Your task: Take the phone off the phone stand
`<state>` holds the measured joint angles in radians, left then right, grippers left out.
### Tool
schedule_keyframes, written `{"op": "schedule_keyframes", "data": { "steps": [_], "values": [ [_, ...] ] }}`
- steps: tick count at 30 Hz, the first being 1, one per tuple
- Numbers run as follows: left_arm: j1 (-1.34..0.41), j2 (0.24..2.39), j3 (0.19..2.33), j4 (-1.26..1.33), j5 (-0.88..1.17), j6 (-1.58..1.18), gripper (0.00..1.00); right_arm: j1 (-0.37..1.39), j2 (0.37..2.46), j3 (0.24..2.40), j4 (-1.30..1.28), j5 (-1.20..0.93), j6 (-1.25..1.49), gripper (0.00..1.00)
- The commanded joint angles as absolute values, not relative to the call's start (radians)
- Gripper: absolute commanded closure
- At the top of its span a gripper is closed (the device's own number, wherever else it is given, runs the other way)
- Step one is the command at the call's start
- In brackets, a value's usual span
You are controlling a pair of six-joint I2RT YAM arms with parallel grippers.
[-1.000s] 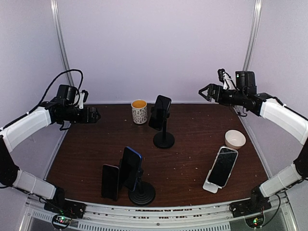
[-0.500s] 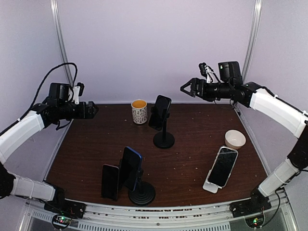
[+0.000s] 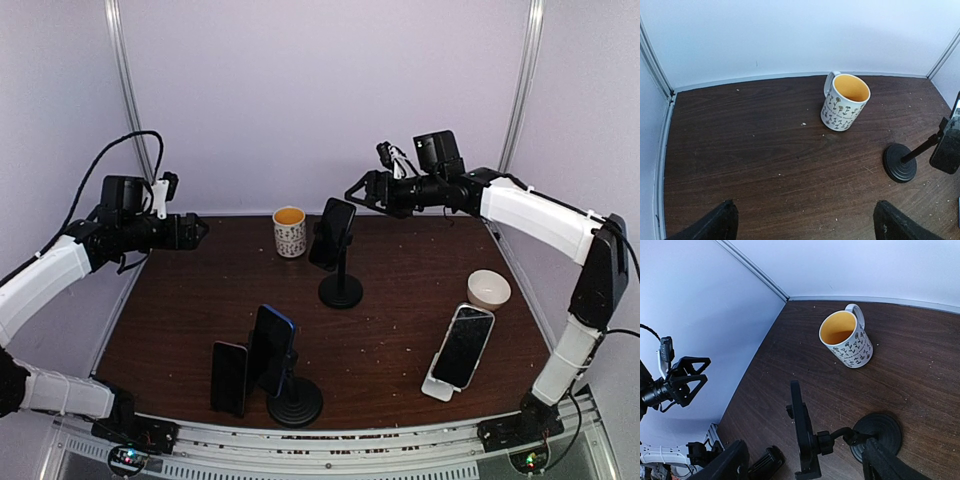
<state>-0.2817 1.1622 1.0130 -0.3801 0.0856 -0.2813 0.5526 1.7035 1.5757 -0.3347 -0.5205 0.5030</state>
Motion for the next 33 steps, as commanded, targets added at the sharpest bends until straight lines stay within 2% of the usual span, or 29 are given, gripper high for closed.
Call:
{"op": "schedule_keyframes", "data": {
  "steps": [1, 14, 27, 33],
  "values": [
    [-0.286, 1.144, 1.005, -0.304, 0.118, -0.261, 0.02, 0.573, 1.742, 1.629, -0.293, -0.571, 0.533, 0.23],
    [-0.288, 1.159, 1.008, -0.29, 0.127, -0.261, 0.02, 0.616, 1.869, 1.705, -0.245, -0.595, 0.611, 0.41],
    [-0.289, 1.166, 1.009, -0.285, 0.129, -0.262, 0.02, 0.627, 1.888, 1.632, -0.213, -0.583, 0.618, 0.64],
    [-0.29, 1.169, 1.008, -0.288, 0.12, -0.264, 0.02, 0.627, 1.904, 1.649, -0.243, -0.568, 0.614, 0.69]
  ]
}}
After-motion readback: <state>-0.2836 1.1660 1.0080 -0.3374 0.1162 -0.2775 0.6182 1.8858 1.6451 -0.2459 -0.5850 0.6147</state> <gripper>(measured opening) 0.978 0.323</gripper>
